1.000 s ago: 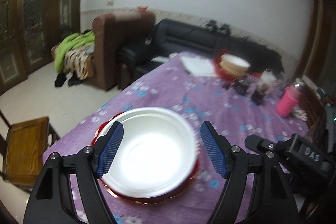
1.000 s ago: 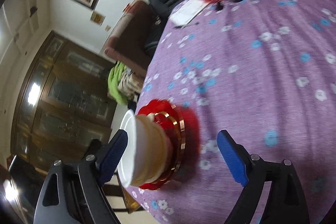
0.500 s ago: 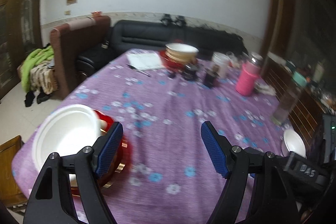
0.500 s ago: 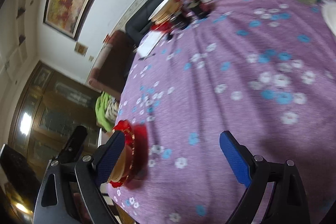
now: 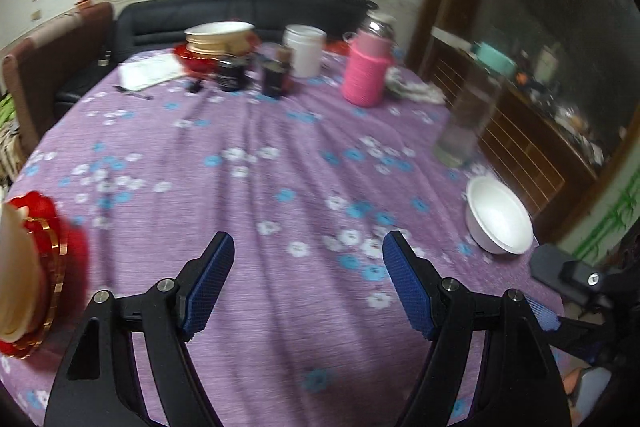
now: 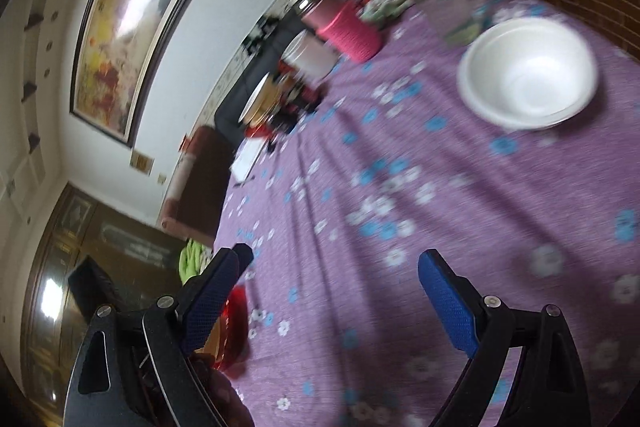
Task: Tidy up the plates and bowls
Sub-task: 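Move both grippers toward the small white foam bowl beside the glass bottle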
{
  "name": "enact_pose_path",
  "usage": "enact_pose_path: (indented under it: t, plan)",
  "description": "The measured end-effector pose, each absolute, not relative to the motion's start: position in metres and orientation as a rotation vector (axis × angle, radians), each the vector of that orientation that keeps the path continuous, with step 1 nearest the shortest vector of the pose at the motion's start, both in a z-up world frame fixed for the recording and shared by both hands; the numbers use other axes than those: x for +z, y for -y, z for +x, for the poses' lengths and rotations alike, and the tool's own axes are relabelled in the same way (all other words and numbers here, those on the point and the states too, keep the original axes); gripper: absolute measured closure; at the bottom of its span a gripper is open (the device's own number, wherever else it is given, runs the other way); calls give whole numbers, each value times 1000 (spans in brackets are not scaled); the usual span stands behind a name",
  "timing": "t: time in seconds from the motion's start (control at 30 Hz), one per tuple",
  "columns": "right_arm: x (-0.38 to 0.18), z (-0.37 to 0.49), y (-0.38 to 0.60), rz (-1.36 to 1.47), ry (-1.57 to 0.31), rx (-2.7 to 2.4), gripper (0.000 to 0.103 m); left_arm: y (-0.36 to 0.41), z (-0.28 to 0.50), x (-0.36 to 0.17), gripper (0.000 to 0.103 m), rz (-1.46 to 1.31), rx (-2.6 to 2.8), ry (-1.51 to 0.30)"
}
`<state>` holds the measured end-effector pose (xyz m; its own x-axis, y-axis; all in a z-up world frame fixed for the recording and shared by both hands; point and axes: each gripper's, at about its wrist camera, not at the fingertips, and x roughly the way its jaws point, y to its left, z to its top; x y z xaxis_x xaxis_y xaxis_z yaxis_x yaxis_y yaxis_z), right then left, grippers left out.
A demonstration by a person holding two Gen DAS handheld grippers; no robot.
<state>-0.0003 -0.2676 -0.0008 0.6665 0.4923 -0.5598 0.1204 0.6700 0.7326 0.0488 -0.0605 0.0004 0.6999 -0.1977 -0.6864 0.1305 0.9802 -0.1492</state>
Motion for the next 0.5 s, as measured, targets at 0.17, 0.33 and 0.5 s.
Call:
enact_pose_path:
  t: [0.17, 0.33, 0.5]
  plan:
    - [-4, -11, 321, 896, -797, 142, 11, 99, 63, -4, 27, -72, -254, -809]
    - [-9, -12, 365, 953, -774, 63, 14, 135, 81, -13, 27, -54, -303, -840]
    - [-17, -4, 394, 996, -778, 14, 19, 166, 94, -20, 27, -30, -342, -866]
